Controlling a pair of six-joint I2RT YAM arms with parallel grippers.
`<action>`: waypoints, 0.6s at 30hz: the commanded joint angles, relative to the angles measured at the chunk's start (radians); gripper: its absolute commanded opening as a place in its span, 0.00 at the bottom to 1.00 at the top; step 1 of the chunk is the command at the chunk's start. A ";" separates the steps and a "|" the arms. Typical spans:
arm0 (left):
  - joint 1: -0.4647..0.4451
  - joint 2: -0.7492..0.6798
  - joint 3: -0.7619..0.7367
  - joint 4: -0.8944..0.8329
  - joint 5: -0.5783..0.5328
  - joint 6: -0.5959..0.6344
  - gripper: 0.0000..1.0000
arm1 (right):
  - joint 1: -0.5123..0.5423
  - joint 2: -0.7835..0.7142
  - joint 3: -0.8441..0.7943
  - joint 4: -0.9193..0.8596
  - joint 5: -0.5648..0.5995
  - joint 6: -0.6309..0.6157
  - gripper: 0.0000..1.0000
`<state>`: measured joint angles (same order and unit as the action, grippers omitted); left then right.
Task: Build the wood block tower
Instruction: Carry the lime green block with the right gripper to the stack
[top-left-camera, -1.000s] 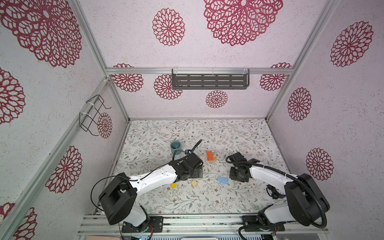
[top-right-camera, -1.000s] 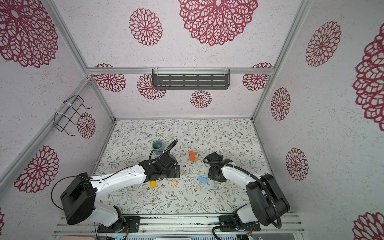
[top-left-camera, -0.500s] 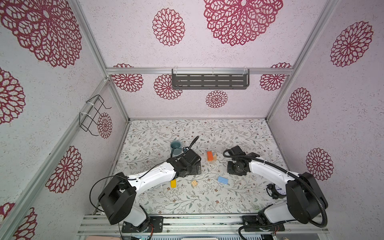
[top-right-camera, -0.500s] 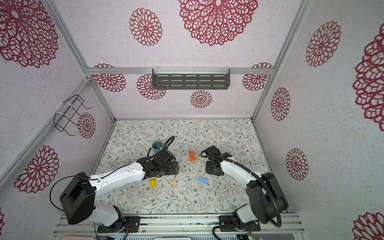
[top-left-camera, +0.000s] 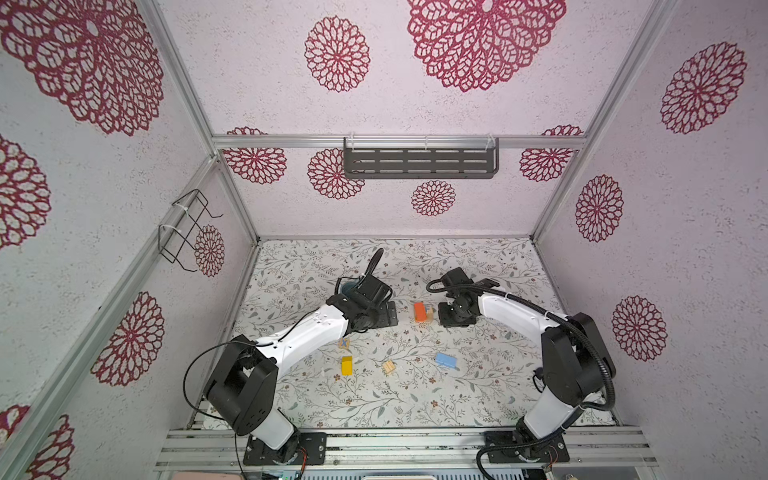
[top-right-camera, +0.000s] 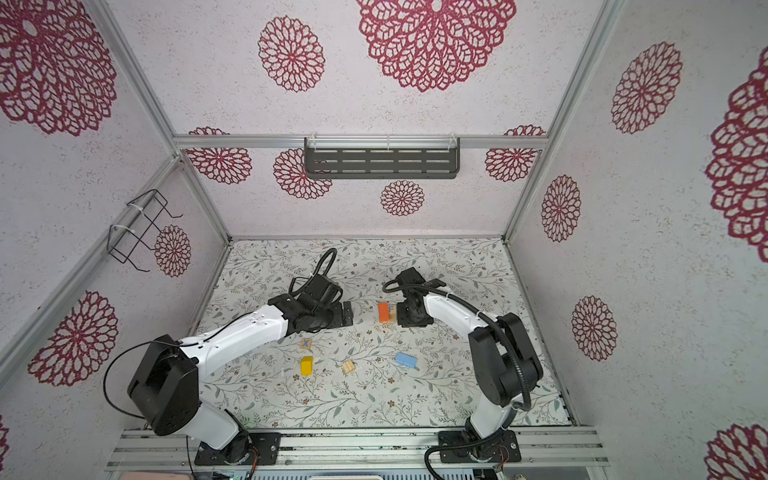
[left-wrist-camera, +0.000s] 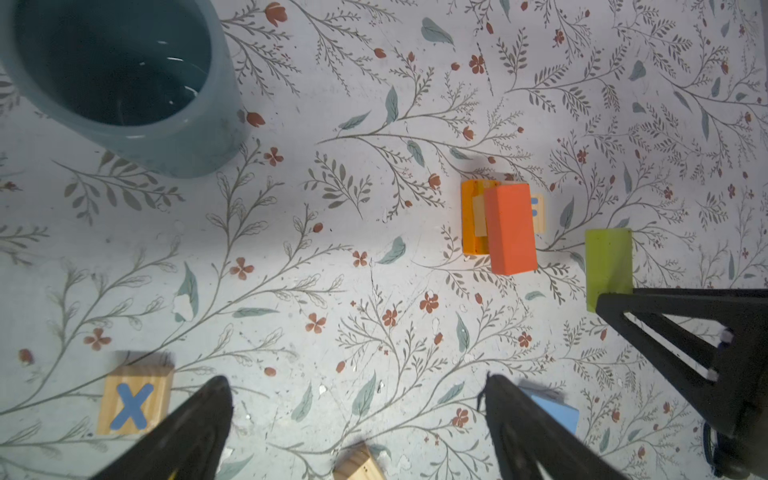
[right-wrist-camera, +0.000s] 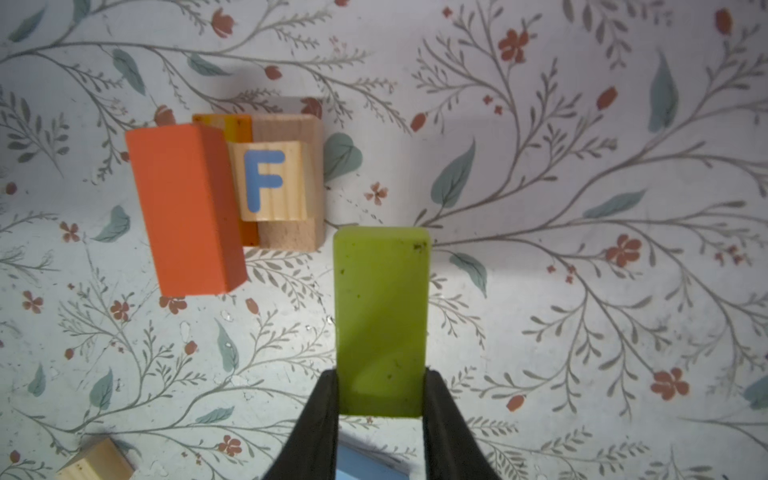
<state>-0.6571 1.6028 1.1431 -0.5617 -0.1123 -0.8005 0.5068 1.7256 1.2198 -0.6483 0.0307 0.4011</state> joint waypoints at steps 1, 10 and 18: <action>0.021 0.033 0.041 -0.016 0.018 0.027 0.97 | -0.005 0.028 0.071 -0.045 -0.011 -0.060 0.25; 0.058 0.100 0.108 -0.030 0.045 0.054 0.97 | -0.005 0.089 0.149 -0.017 -0.073 -0.114 0.25; 0.073 0.135 0.130 -0.025 0.062 0.061 0.97 | -0.003 0.112 0.167 -0.010 -0.126 -0.125 0.25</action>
<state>-0.5915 1.7164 1.2545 -0.5896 -0.0601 -0.7509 0.5068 1.8408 1.3632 -0.6502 -0.0650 0.3023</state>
